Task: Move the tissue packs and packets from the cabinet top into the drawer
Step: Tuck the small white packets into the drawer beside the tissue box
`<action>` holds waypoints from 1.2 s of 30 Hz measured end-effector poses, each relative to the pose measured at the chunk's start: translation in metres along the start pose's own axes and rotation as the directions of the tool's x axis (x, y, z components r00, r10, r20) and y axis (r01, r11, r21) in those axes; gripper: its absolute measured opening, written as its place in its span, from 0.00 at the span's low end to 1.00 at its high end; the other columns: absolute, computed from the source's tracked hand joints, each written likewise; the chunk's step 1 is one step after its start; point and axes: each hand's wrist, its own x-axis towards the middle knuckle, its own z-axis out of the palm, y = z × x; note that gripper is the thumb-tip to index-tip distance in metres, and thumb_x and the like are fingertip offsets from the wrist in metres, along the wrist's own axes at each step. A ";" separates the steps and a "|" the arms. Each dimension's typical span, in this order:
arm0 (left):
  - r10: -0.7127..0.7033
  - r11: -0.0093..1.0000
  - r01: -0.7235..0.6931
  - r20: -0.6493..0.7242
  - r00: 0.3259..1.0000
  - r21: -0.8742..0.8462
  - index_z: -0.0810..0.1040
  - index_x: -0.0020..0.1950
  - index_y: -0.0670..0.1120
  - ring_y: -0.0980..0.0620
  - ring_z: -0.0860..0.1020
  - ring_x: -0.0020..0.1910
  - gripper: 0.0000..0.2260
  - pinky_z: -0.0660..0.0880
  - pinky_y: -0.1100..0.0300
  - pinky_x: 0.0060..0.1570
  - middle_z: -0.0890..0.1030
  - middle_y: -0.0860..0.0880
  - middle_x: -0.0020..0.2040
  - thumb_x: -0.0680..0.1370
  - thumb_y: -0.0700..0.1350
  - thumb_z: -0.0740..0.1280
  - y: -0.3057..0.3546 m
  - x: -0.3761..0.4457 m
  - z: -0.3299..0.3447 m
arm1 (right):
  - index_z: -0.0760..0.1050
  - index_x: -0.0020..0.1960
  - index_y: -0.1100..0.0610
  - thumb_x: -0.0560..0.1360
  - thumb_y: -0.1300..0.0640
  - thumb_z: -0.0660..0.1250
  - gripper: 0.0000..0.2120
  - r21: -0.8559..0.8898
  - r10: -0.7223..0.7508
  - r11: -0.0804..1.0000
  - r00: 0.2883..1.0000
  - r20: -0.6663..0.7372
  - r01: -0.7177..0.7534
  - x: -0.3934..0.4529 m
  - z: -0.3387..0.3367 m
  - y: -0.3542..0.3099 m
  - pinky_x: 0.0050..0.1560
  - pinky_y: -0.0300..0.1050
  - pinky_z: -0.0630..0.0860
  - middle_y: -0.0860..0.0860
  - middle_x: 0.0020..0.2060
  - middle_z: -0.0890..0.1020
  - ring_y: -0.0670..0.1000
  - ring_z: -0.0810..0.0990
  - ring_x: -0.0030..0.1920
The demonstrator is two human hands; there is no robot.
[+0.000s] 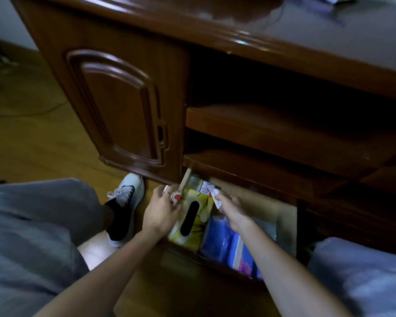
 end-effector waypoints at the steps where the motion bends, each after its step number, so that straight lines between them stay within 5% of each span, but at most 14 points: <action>1: -0.014 1.000 0.014 0.000 1.000 0.016 0.70 0.73 0.57 0.42 0.77 0.64 0.23 0.78 0.49 0.58 0.66 0.47 0.75 0.78 0.53 0.68 -0.005 0.003 0.004 | 0.79 0.55 0.56 0.74 0.51 0.71 0.13 -0.003 -0.011 1.000 1.000 0.005 0.011 0.012 0.009 -0.001 0.39 0.43 0.74 0.52 0.39 0.80 0.54 0.79 0.43; 4: -0.044 0.999 0.045 -0.008 0.999 0.030 0.70 0.72 0.55 0.42 0.75 0.68 0.22 0.77 0.49 0.60 0.66 0.46 0.75 0.78 0.54 0.67 -0.016 0.007 0.011 | 0.71 0.71 0.59 0.77 0.53 0.70 0.24 0.010 -0.011 1.000 1.000 -0.017 0.012 0.041 0.037 -0.006 0.62 0.53 0.76 0.56 0.62 0.79 0.58 0.78 0.62; 7: -0.055 0.998 0.055 -0.006 0.998 0.027 0.70 0.72 0.55 0.43 0.77 0.65 0.22 0.78 0.49 0.56 0.67 0.47 0.74 0.78 0.56 0.66 -0.022 0.010 0.014 | 0.69 0.69 0.61 0.79 0.52 0.67 0.23 -0.017 -0.034 0.999 0.997 -0.068 0.033 0.062 0.057 -0.013 0.66 0.56 0.74 0.60 0.66 0.77 0.59 0.77 0.64; 10: -0.036 0.999 0.035 0.009 0.999 0.041 0.69 0.72 0.56 0.43 0.75 0.66 0.23 0.78 0.50 0.56 0.66 0.48 0.74 0.78 0.54 0.67 -0.024 0.012 0.017 | 0.62 0.77 0.60 0.83 0.51 0.60 0.26 -0.074 0.036 0.997 0.997 0.068 -0.031 0.077 0.077 -0.020 0.72 0.54 0.66 0.59 0.74 0.68 0.60 0.69 0.72; 12: -0.039 0.998 0.039 0.017 0.999 0.045 0.69 0.72 0.57 0.44 0.76 0.65 0.23 0.79 0.51 0.56 0.65 0.48 0.75 0.78 0.54 0.67 -0.024 0.013 0.018 | 0.67 0.74 0.62 0.85 0.56 0.54 0.20 -0.179 0.058 0.984 0.982 0.180 -0.026 0.083 0.087 -0.020 0.70 0.51 0.65 0.60 0.72 0.71 0.59 0.70 0.72; 15: -0.035 0.999 0.034 0.032 0.999 0.032 0.68 0.72 0.58 0.44 0.76 0.66 0.23 0.78 0.52 0.56 0.65 0.48 0.76 0.78 0.55 0.68 -0.022 0.016 0.019 | 0.76 0.62 0.65 0.83 0.57 0.59 0.15 -0.329 -0.090 0.939 0.995 0.040 0.098 0.086 0.095 -0.017 0.68 0.54 0.70 0.61 0.62 0.77 0.60 0.75 0.65; 19: -0.039 0.999 0.039 0.049 0.998 0.012 0.68 0.73 0.58 0.46 0.77 0.64 0.23 0.78 0.54 0.56 0.64 0.48 0.77 0.78 0.55 0.68 -0.023 0.017 0.021 | 0.68 0.74 0.61 0.80 0.52 0.67 0.25 -0.200 -0.124 0.972 0.992 -0.001 0.121 0.091 0.087 -0.013 0.70 0.53 0.70 0.58 0.70 0.74 0.59 0.73 0.69; 23: -0.048 0.999 0.047 0.071 0.996 0.003 0.69 0.72 0.58 0.49 0.81 0.58 0.22 0.79 0.53 0.55 0.64 0.49 0.76 0.79 0.55 0.68 -0.025 0.013 0.023 | 0.68 0.74 0.59 0.75 0.41 0.71 0.35 -0.253 -0.116 0.961 0.993 0.015 0.116 0.099 0.082 -0.009 0.66 0.52 0.74 0.56 0.68 0.76 0.59 0.75 0.68; 26: -0.052 0.998 0.051 0.059 0.997 0.025 0.70 0.72 0.58 0.48 0.78 0.62 0.23 0.79 0.54 0.54 0.64 0.49 0.76 0.78 0.52 0.69 -0.024 0.012 0.023 | 0.75 0.69 0.60 0.74 0.48 0.75 0.28 -0.217 -0.128 0.968 0.992 0.002 0.125 0.104 0.082 -0.009 0.59 0.49 0.76 0.57 0.63 0.81 0.58 0.79 0.62; 31: -0.099 0.995 0.096 0.072 0.992 0.036 0.68 0.74 0.56 0.45 0.76 0.66 0.23 0.81 0.50 0.55 0.64 0.49 0.77 0.79 0.53 0.67 -0.026 0.014 0.025 | 0.75 0.67 0.59 0.77 0.63 0.70 0.19 -0.153 -0.082 0.985 0.997 -0.002 0.081 0.105 0.079 -0.005 0.64 0.54 0.77 0.56 0.58 0.83 0.57 0.82 0.61; 34: -0.118 0.993 0.118 0.078 0.990 -0.001 0.67 0.73 0.57 0.46 0.78 0.61 0.22 0.81 0.49 0.54 0.65 0.49 0.75 0.79 0.52 0.67 -0.028 0.013 0.027 | 0.76 0.66 0.56 0.78 0.50 0.65 0.18 -0.266 -0.129 0.957 0.991 -0.043 0.113 0.100 0.076 -0.003 0.53 0.49 0.76 0.53 0.55 0.84 0.55 0.82 0.56; 36: -0.116 0.993 0.116 0.065 0.991 0.001 0.67 0.72 0.58 0.51 0.78 0.55 0.22 0.81 0.51 0.52 0.65 0.50 0.74 0.79 0.52 0.67 -0.029 0.013 0.028 | 0.73 0.69 0.54 0.77 0.42 0.62 0.25 -0.215 -0.113 0.971 0.994 -0.010 0.108 0.097 0.078 -0.003 0.53 0.48 0.72 0.53 0.62 0.80 0.55 0.79 0.59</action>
